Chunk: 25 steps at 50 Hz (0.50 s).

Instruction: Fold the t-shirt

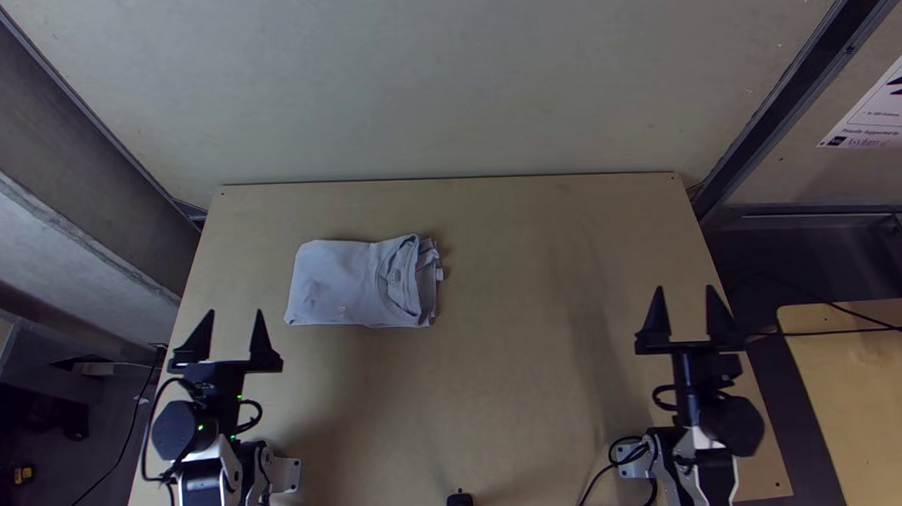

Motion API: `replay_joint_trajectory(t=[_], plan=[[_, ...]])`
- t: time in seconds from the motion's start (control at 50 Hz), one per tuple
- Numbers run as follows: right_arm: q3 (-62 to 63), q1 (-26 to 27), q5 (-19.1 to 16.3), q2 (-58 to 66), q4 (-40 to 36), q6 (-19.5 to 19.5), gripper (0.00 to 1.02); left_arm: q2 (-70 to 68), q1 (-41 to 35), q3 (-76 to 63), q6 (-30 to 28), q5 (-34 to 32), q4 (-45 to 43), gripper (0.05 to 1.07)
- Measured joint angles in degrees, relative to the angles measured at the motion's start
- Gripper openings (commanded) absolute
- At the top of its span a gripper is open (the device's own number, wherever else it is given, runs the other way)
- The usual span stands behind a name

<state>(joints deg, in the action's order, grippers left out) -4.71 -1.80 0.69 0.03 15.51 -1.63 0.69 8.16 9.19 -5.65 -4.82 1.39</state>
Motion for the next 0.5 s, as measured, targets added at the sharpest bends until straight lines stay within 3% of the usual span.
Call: replay_joint_trajectory(t=[0.08, 0.3, 0.5], plan=[[3.8, 0.3, 0.0, 0.0, -1.1, -0.1, 0.99, 0.0, 0.0, -3.2, 0.0, 0.0, 0.3, 1.03], [3.9, 0.9, 0.0, -0.2, -15.0, -0.6, 0.99, -0.2, -1.0, -4.0, 1.2, 0.4, 5.9, 1.03], [3.9, 1.0, 0.0, 0.0, -15.1, -0.6, 0.99, -0.2, -1.0, -3.9, 1.6, 0.4, 6.3, 1.03]])
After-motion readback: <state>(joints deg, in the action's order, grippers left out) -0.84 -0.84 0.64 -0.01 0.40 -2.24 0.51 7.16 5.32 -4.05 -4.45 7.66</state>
